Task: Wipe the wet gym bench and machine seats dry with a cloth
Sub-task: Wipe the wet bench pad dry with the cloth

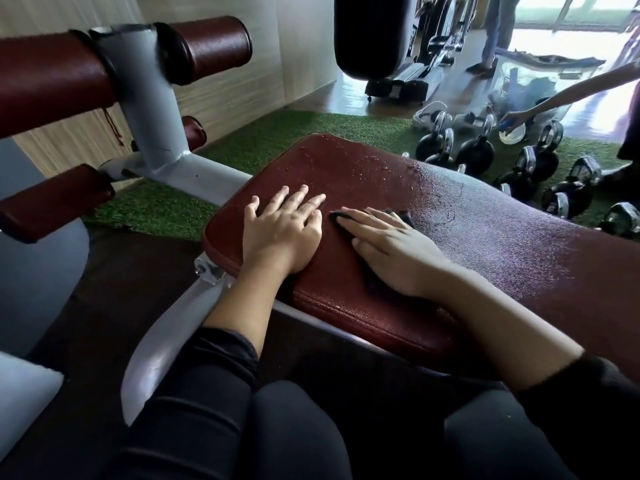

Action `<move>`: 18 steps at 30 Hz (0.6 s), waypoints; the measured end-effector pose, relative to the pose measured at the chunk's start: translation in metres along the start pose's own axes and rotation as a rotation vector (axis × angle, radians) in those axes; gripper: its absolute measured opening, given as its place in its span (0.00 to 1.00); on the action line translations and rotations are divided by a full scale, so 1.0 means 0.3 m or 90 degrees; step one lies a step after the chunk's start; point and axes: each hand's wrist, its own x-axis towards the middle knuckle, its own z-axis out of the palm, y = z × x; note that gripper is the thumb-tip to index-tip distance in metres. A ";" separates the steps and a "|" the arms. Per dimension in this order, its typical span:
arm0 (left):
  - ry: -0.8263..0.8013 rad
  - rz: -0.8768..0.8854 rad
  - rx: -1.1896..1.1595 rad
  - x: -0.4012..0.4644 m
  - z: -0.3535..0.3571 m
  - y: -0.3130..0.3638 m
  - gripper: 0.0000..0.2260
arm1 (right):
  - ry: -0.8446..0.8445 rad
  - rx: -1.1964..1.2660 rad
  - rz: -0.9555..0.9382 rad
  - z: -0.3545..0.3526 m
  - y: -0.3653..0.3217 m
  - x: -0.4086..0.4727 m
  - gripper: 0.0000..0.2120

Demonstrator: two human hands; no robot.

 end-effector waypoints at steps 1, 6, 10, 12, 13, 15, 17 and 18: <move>-0.001 -0.001 -0.001 0.001 -0.002 0.000 0.20 | -0.011 0.003 -0.002 0.001 0.012 0.043 0.22; 0.004 0.006 -0.004 -0.002 0.000 -0.005 0.20 | 0.006 -0.004 0.058 -0.028 0.171 0.096 0.21; 0.005 0.005 -0.005 -0.001 0.001 -0.004 0.20 | 0.039 0.004 0.097 -0.042 0.176 -0.046 0.21; 0.006 0.003 -0.001 0.000 -0.001 -0.002 0.20 | 0.033 0.003 0.090 -0.036 0.117 -0.105 0.21; 0.005 0.002 0.002 0.001 -0.002 -0.002 0.20 | 0.031 -0.003 0.075 -0.031 0.081 -0.119 0.22; 0.000 0.001 0.007 -0.001 -0.002 0.001 0.20 | 0.022 -0.012 0.047 -0.020 0.018 -0.114 0.22; -0.007 -0.002 0.012 -0.001 -0.005 0.005 0.20 | 0.008 -0.004 0.026 -0.013 -0.013 -0.066 0.22; -0.013 -0.006 0.016 0.000 -0.008 0.008 0.21 | 0.002 0.000 0.019 -0.012 -0.014 -0.032 0.22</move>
